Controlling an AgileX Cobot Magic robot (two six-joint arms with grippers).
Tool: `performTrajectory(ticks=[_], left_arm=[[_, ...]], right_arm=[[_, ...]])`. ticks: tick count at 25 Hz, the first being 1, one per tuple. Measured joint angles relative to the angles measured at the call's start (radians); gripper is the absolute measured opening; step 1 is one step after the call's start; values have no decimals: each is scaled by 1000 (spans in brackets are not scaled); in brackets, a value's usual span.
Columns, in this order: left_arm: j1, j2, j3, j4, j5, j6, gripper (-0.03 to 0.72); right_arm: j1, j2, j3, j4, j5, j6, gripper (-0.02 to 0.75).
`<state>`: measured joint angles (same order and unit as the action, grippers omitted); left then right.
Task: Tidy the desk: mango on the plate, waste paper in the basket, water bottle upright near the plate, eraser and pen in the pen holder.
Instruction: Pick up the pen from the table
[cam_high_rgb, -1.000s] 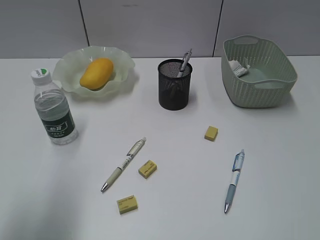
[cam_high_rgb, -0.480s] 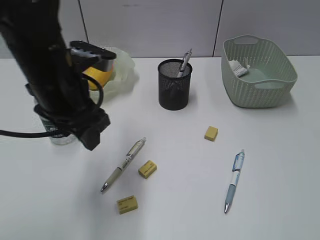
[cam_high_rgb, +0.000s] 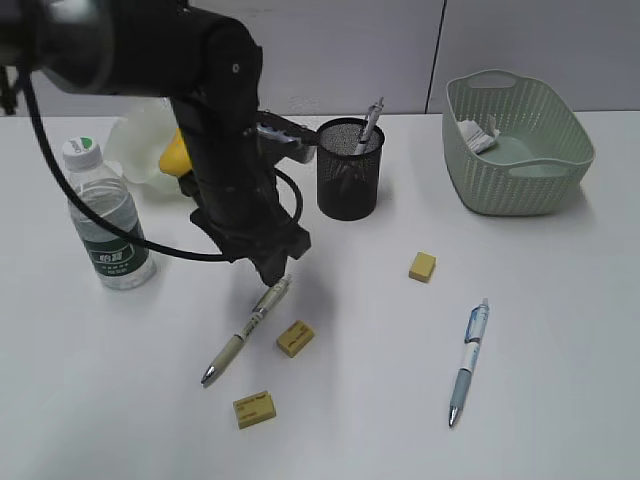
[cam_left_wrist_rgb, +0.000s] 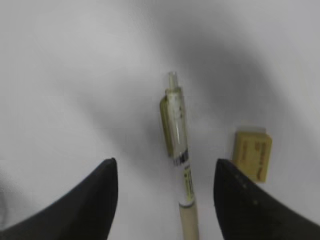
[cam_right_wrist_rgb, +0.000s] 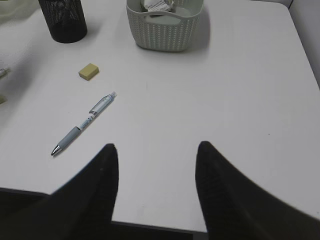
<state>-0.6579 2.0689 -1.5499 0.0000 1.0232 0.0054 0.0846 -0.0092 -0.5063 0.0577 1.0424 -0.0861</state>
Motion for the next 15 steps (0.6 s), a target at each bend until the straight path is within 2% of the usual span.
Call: performTrajectory(ticks=[7,15], left_arm=[[0,117,-71,-16,-37,20,449],[0,181,-85,-17,-35,35,428]], right_arm=[[0,0,0,0,0,0,406],[0,0,0,0,0,0,406]])
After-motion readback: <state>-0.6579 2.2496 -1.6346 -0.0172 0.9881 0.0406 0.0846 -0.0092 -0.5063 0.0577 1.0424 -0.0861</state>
